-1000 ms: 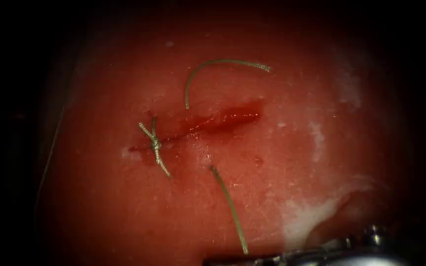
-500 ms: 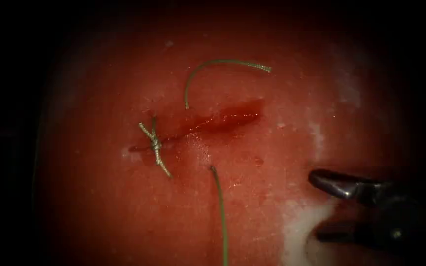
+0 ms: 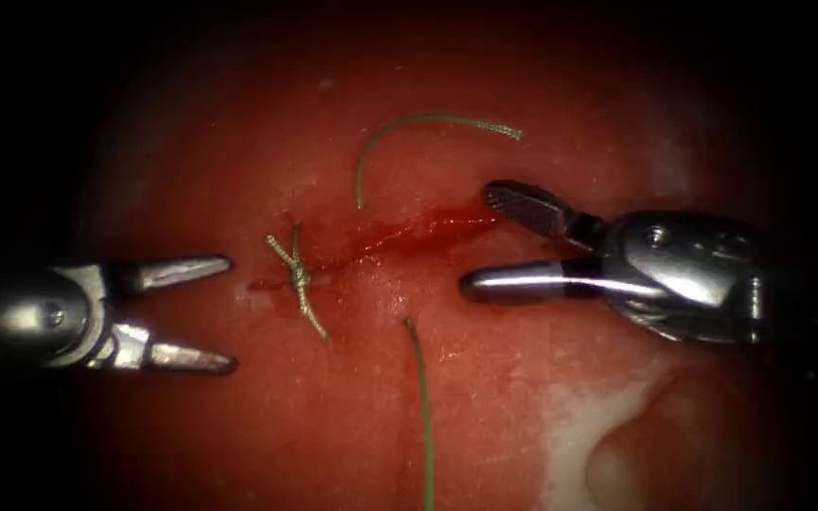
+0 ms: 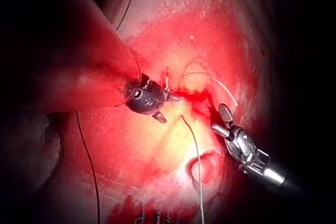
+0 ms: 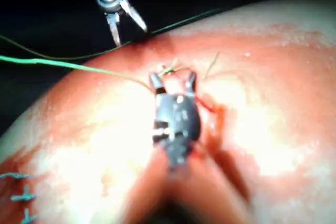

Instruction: Wound Closure

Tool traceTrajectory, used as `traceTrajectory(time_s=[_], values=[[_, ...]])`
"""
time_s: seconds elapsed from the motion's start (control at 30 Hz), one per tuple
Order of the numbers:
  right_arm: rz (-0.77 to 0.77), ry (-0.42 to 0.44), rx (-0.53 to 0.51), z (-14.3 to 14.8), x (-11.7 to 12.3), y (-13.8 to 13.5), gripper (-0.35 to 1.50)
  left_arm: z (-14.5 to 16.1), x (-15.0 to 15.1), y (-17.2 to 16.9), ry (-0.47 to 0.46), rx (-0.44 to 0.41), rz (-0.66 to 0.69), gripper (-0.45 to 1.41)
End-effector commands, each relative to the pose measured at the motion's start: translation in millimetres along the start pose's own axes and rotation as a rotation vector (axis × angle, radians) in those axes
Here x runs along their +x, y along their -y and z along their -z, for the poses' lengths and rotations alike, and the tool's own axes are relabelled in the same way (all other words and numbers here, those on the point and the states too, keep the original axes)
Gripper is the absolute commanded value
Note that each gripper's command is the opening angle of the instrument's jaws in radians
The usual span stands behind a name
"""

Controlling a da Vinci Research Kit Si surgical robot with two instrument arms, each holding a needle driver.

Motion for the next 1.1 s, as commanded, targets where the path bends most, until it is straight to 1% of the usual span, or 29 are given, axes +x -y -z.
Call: traceTrajectory(time_s=[0.03,0.1,0.2,0.27,0.33,0.37,0.4,0.43,0.47,0.5,0.6,0.7,0.8,1.03,1.1], values=[[-0.02,-0.024,-0.003,-1.9,0.6,-1.2,0.95,-0.7,-0.4,-0.4,-0.003,-0.011,-0.001,0.75],[-0.034,-0.041,-0.007,-2.8,1.2,-2.0,0.93,-0.7,-0.4,-0.4,-0.003,-0.011,-0.009,0.75],[-0.049,-0.061,-0.034,-5.3,2.2,-3.7,0.93,-0.7,-0.4,-0.6,-0.004,-0.012,-0.012,0.75],[-0.061,-0.075,-0.041,-6.6,2.6,-4.2,0.92,-0.7,-0.3,-0.7,-0.004,-0.014,-0.007,0.75],[-0.062,-0.079,-0.044,-7.0,2.7,-4.2,0.83,-0.7,-0.3,-0.8,-0.004,-0.015,0.005,0.75],[-0.062,-0.082,-0.044,-7.3,2.7,-3.9,0.66,-0.6,-0.3,-0.8,-0.005,-0.015,0.005,0.75],[-0.062,-0.082,-0.044,-7.3,2.6,-3.8,0.55,-0.6,-0.3,-0.8,-0.005,-0.015,0.005,0.75],[-0.062,-0.082,-0.043,-7.3,2.6,-3.6,0.31,-0.6,-0.3,-0.8,-0.005,-0.016,0.01,0.75],[-0.056,-0.075,-0.014,-7.2,2.4,-3.3,-0.19,-0.6,-0.3,-0.8,-0.005,-0.017,0.01,0.75],[-0.032,-0.066,0.013,-7.2,2.4,-3.2,-0.35,-0.6,-0.3,-0.8,-0.005,-0.017,0.01,0.75],[-0.008,-0.062,0.019,-7.2,2.5,-3.2,-0.35,-0.6,-0.3,-0.8,-0.005,-0.017,0.01,0.75],[0.025,-0.097,0.028,-7.5,3.1,-3.2,-0.35,-0.6,-0.3,-0.8,-0.006,-0.018,0.009,0.74],[0.038,-0.101,0.027,-8.0,3.8,-3.2,-0.35,-0.7,-0.3,-0.9,-0.006,-0.017,0.009,0.74],[0.075,-0.1,0.048,-11.6,4.3,-3.0,-0.35,-0.7,0.2,-2.0,-0.012,-0.033,0.004,0.7],[0.083,-0.096,0.062,-12.1,4.3,-2.9,-0.35,-0.8,0.3,-2.1,-0.013,-0.035,0.004,0.7]])
